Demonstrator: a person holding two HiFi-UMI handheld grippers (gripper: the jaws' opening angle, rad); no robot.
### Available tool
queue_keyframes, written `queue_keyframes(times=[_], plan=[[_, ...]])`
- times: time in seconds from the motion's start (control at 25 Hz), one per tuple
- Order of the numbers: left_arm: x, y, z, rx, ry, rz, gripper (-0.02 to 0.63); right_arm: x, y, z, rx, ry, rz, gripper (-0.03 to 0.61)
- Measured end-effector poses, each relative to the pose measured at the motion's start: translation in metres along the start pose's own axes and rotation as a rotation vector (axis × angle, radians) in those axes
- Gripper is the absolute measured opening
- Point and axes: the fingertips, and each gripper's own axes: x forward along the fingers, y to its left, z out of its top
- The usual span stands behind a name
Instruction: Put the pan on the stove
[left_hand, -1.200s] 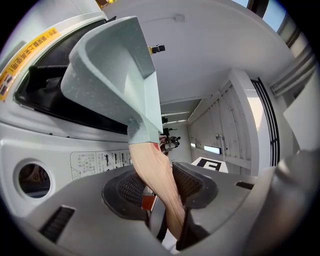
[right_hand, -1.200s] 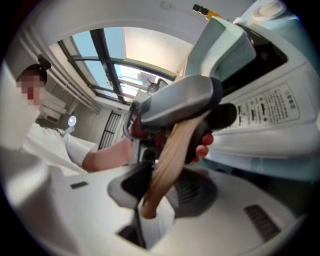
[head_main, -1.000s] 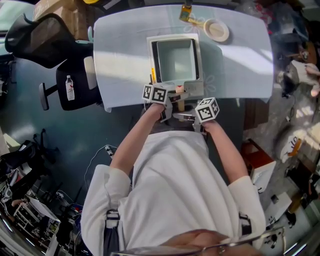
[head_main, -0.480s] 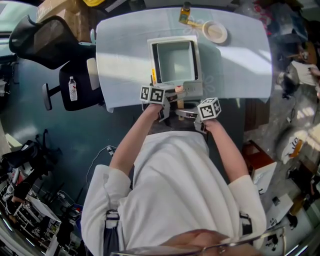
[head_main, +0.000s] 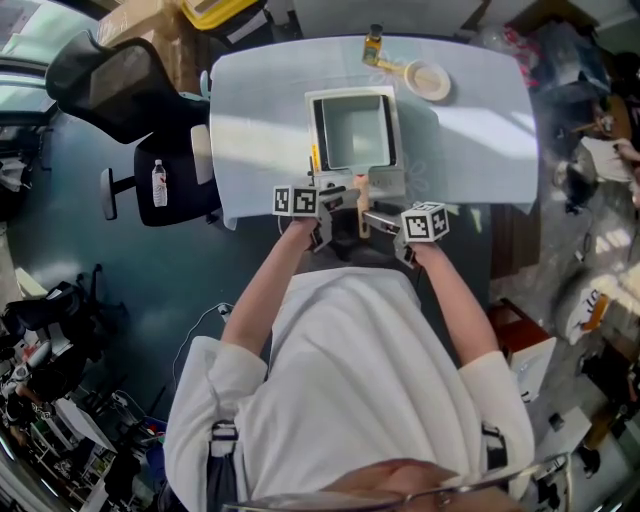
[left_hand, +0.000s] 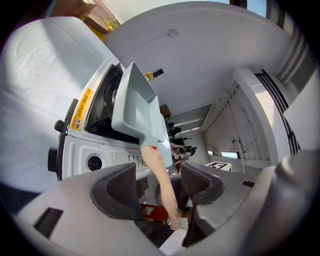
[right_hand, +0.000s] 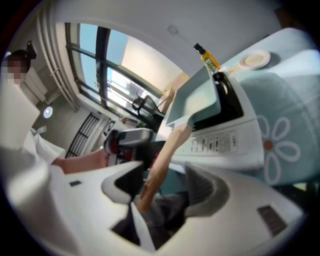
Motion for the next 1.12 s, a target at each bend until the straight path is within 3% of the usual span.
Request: queue_keyframes(times=[0.2,0.4,0.48,0.6,0.84,1.0,1.12], plan=[[-0.019,-0.005,0.003,0.045,-0.058,0.021,0.295,-0.018,-0.003,0.011,-0.063,-0.072,-0.115,0.256],[-0.038,-0.018,0.01,0.139,-0.102,0.039,0.293,-0.028,0.005,0.022,-0.153,-0.114,-0.176,0.254],[-0.045,-0.026,0.014,0.194,-0.119,0.044,0.285,-0.032,0.01,0.027,-0.192,-0.136,-0.204,0.226],[-0.055,-0.039,0.015,0.283,-0.136,0.058,0.251,-0.04,0.019,0.032,-0.257,-0.171,-0.248,0.164],[-0.073,-0.057,0.014,0.376,-0.182,0.095,0.168,-0.058,0.036,0.041,-0.294,-0.255,-0.306,0.066],[-0.092,-0.068,0.012,0.484,-0.226,0.167,0.081,-0.072,0.055,0.045,-0.344,-0.319,-0.336,0.044],[-0.109,-0.08,0.01,0.543,-0.275,0.195,0.052,-0.08,0.072,0.044,-0.423,-0.353,-0.369,0.04]])
